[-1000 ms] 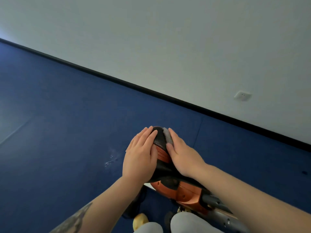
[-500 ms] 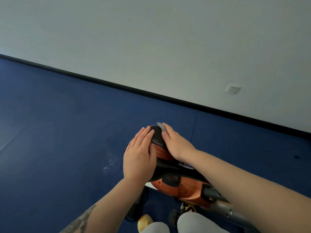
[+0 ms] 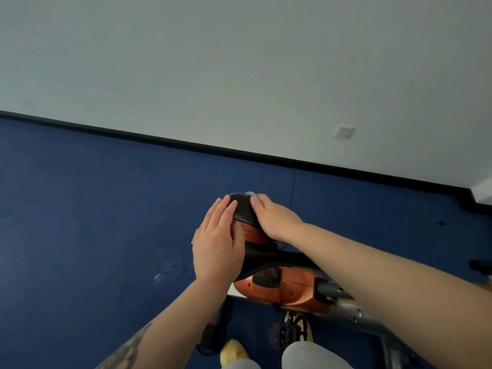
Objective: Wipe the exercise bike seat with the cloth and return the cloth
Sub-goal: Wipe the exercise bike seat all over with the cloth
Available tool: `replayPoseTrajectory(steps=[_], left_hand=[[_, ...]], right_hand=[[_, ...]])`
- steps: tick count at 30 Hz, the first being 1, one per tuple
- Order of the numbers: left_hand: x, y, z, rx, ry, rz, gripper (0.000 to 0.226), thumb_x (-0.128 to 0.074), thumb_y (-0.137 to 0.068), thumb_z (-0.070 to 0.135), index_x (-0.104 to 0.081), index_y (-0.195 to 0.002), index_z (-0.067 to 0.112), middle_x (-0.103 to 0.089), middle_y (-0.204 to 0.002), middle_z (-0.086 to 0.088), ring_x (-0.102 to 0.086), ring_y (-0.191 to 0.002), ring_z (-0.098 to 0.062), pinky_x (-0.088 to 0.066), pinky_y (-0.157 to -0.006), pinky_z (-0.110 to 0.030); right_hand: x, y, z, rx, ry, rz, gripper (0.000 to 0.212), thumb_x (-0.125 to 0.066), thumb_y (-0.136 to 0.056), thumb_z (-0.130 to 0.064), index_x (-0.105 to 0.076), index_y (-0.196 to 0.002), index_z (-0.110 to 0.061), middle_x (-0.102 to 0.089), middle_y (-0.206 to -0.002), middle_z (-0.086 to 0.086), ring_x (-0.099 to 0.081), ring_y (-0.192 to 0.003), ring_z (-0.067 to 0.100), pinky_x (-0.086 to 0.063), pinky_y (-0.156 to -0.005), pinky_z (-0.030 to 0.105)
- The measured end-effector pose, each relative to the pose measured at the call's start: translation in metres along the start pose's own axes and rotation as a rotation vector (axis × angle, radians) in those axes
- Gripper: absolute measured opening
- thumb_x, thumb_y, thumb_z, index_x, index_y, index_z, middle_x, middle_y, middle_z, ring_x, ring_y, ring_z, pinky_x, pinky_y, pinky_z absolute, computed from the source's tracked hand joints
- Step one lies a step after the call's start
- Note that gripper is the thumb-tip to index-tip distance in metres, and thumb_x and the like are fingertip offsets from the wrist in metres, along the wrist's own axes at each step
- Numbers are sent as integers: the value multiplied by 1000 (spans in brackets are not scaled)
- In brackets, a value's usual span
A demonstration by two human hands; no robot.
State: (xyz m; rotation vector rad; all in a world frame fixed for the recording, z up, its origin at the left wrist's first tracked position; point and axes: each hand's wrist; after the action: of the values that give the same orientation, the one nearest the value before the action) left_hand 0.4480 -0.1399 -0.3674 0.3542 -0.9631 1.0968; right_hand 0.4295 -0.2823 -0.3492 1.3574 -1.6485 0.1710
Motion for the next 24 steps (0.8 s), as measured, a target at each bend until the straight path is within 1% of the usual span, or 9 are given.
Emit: replayPoseTrajectory(steps=[2, 4, 7, 10, 14, 16, 19, 21, 24], left_hand=[[1, 1, -1, -10, 0, -7, 40, -43, -91, 21, -50, -131, 22, -46, -143, 7, -31, -137, -8, -42, -100, -43], [1, 2, -2, -61, -28, -18, 40, -43, -91, 22, -49, -131, 21, -45, -143, 6, -30, -138, -10, -39, -103, -40], [2, 3, -4, -180, -89, -38, 41, -37, -93, 27, -49, -132, 19, -44, -144, 4, -27, -139, -11, -28, -108, -33], [4, 2, -3, -262, -132, -60, 43, -30, -95, 30, -49, -133, 18, -45, -143, 2, -28, -139, -12, -20, -114, -33], [6, 3, -1, -373, -219, -112, 47, -23, -97, 31, -48, -134, 17, -46, -143, 0, -31, -138, -14, -21, -115, -39], [7, 4, -1, -416, -283, -144, 48, -20, -98, 31, -46, -136, 17, -45, -143, 0, -30, -138, -15, -21, -115, -40], [6, 4, -1, -463, -352, -182, 48, -20, -97, 30, -41, -138, 17, -44, -145, 0, -29, -139, -15, -17, -115, -39], [6, 4, 0, -466, -371, -175, 47, -22, -97, 29, -40, -138, 17, -44, -144, 0, -29, -139, -16, -17, -115, -39], [5, 3, 1, -445, -344, -140, 45, -26, -96, 28, -45, -136, 19, -47, -142, 2, -32, -137, -13, -19, -114, -37]], right_hand=[[-10, -2, -10, -29, -68, 92, 53, -3, -96, -54, -28, -141, -41, -57, -132, 4, -56, -113, 30, -42, -94, 47], [-19, 14, -6, -43, 62, 232, 54, -4, -94, -57, -25, -141, -44, -58, -130, -1, -60, -108, 30, -40, -97, 56], [-28, 50, 22, 55, 306, 457, 56, -7, -95, -55, -35, -138, -34, -66, -113, -3, -63, -94, 23, -43, -84, 44], [-23, 58, 40, 22, 335, 438, 56, -7, -95, -53, -52, -119, -28, -67, -100, -3, -61, -88, 23, -38, -70, 37], [-23, 28, 11, -201, 197, 335, 64, -6, -97, -54, -61, -108, -23, -70, -96, 5, -64, -90, 27, -36, -76, 40], [-29, 30, 9, -146, 188, 421, 62, -8, -98, -53, -62, -106, -23, -71, -93, 3, -64, -87, 26, -37, -77, 40], [-30, 60, 37, 55, 298, 549, 50, -14, -99, -48, -59, -103, -28, -67, -87, -6, -62, -81, 20, -39, -70, 37], [-22, 80, 62, 53, 317, 525, 47, -14, -98, -47, -56, -108, -31, -64, -91, -10, -59, -84, 18, -39, -71, 37], [-16, 79, 74, -62, 281, 459, 47, -14, -98, -47, -57, -103, -28, -64, -90, -5, -58, -84, 21, -37, -67, 37]])
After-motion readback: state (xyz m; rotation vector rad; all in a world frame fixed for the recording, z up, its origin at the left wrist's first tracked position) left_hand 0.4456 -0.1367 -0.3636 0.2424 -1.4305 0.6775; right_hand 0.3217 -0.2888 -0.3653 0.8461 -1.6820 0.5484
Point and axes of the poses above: each hand's wrist, its own y-axis away from the middle knuckle, its own x-axis out of the back of the hand, z = x × y
